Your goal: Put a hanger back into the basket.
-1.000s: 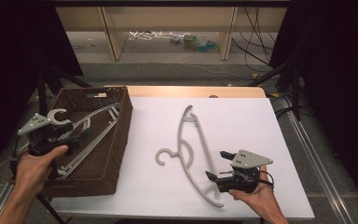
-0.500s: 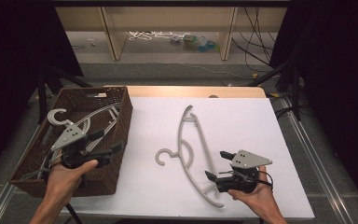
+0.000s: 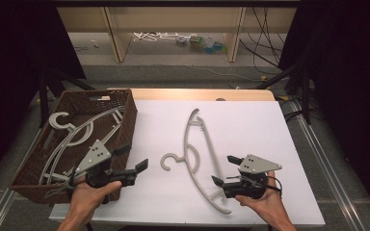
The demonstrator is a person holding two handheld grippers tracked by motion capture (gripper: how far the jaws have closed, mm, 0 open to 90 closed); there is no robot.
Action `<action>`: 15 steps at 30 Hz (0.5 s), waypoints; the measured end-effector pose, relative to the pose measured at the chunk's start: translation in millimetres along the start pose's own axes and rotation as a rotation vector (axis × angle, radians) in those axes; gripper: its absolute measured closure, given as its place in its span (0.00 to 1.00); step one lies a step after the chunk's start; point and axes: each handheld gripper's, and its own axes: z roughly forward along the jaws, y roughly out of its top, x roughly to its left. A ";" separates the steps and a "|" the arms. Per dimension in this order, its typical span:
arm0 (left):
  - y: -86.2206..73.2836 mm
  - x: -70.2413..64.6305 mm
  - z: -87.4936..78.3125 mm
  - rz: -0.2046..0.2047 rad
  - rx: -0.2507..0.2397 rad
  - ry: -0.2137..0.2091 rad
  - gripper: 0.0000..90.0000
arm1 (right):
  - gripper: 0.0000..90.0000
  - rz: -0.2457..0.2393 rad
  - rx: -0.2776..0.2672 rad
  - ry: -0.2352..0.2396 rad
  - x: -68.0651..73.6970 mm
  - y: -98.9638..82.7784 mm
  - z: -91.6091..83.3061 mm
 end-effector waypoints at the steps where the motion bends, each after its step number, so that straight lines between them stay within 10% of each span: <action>1: -4.0 -2.6 1.8 -0.005 0.001 -0.004 0.20 | 0.20 -0.001 0.001 0.004 0.0 -0.2 0.0; 15: -37.1 -13.3 6.4 0.031 -0.030 -0.018 0.18 | 0.20 0.008 -0.002 0.006 -2.3 -3.5 0.8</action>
